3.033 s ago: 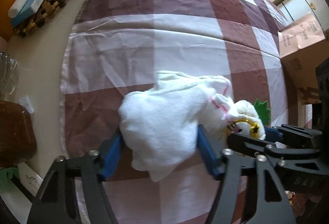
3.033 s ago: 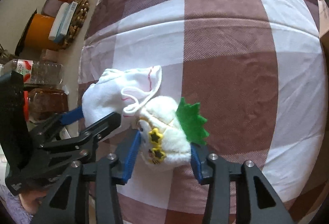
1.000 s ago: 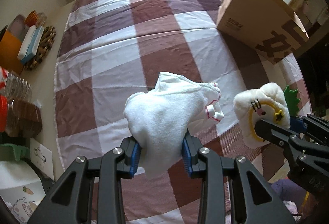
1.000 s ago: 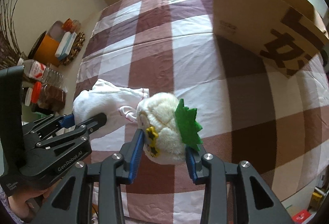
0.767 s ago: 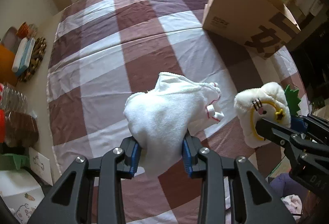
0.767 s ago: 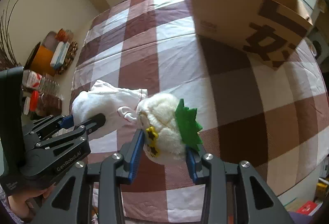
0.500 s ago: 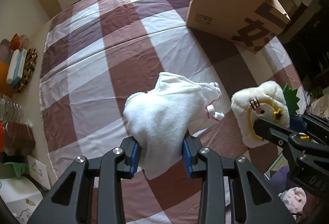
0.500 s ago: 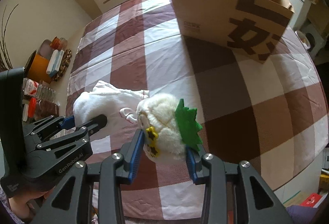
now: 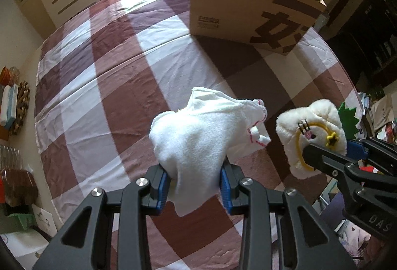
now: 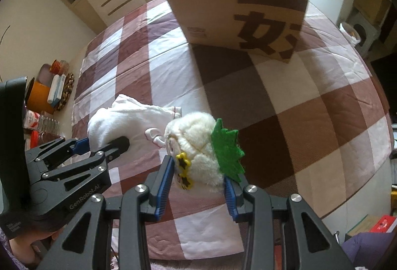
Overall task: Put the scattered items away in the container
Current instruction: 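Lift the cloth bag and plush toy and carry them toward the cardboard box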
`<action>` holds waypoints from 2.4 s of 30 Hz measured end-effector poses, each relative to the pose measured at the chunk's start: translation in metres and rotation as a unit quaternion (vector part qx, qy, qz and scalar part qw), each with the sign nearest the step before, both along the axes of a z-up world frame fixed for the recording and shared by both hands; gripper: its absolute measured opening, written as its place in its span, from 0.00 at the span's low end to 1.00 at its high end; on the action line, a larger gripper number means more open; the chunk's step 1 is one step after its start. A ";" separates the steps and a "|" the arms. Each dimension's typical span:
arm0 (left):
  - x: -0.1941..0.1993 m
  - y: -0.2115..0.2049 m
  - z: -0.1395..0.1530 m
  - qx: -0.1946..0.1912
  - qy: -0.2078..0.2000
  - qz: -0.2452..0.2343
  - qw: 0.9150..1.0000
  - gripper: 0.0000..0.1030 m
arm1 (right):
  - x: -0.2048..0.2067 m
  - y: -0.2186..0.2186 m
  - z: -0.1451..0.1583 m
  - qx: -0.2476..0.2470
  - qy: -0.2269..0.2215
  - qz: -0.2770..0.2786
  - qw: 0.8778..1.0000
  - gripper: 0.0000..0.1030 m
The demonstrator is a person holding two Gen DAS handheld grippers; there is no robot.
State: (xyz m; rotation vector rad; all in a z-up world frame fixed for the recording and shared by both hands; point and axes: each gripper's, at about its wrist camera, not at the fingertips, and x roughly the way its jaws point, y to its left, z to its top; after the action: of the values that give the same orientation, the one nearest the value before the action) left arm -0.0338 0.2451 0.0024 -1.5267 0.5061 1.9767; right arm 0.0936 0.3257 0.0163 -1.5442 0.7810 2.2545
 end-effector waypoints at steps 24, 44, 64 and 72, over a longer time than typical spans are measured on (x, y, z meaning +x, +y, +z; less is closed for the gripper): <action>0.016 0.059 0.004 0.000 0.003 -0.067 0.998 0.34 | 0.032 0.041 0.004 0.004 0.002 -0.062 0.998 0.37; 0.019 0.096 0.009 0.000 0.006 -0.091 0.996 0.34 | 0.042 0.076 0.006 0.006 0.004 -0.084 0.996 0.37; -0.011 0.121 0.008 -0.002 0.005 -0.089 0.996 0.34 | 0.016 0.105 0.007 0.002 0.003 -0.079 0.997 0.37; -0.028 0.125 0.003 -0.003 0.001 -0.085 0.996 0.34 | -0.003 0.116 0.003 -0.001 0.000 -0.074 0.997 0.37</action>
State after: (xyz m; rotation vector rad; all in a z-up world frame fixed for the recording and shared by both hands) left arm -0.0616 0.3702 0.0058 -1.4354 0.6237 1.8481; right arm 0.0904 0.4417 0.0192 -1.4383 0.8677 2.1481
